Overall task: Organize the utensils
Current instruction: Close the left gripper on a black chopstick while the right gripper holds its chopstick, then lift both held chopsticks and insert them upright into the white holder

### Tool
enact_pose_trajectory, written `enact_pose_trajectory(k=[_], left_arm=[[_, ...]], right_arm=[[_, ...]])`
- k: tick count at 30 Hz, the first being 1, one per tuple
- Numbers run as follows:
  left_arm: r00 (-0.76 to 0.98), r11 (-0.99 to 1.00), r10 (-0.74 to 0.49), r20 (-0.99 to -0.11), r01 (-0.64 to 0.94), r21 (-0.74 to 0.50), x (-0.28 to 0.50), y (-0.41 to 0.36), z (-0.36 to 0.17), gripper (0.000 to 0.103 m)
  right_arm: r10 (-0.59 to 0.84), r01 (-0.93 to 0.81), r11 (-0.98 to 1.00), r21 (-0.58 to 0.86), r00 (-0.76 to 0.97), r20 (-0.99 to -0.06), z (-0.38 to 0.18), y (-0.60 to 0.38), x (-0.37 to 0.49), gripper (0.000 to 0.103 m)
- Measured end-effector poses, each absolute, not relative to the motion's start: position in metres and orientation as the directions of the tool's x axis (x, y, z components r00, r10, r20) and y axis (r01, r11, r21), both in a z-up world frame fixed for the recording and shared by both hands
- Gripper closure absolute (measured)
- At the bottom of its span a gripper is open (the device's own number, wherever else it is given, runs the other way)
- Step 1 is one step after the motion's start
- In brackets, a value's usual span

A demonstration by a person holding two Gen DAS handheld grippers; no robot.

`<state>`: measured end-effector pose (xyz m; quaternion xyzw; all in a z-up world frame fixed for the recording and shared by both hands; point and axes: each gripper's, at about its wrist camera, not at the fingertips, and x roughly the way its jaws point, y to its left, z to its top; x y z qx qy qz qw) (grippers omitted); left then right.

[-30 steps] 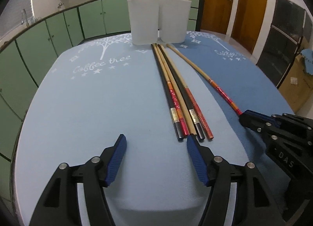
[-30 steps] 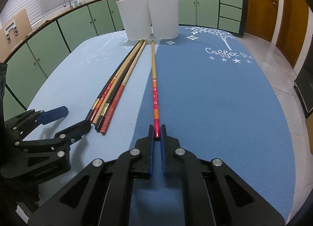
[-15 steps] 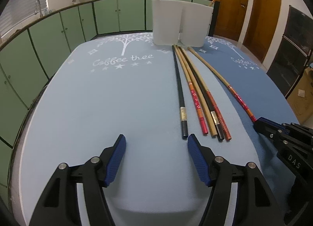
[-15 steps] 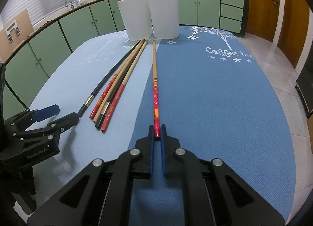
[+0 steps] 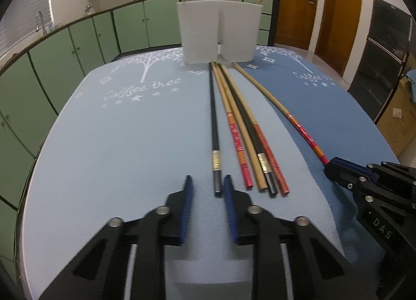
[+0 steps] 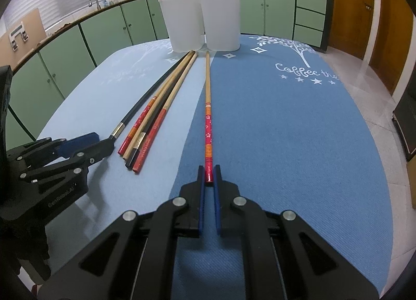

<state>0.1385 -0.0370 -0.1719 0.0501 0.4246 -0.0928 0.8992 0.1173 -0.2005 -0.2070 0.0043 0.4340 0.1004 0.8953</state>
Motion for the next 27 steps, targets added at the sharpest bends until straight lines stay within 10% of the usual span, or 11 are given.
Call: enact_pose_trajectory(k=[27], left_arm=[[0.776,0.975,-0.173,-0.607,0.221,0.004,0.124,-0.025,-0.065,0.097]], right_arm=[[0.221,-0.192,0.974,0.117,0.733,-0.643,-0.111,-0.220,0.110,0.098]])
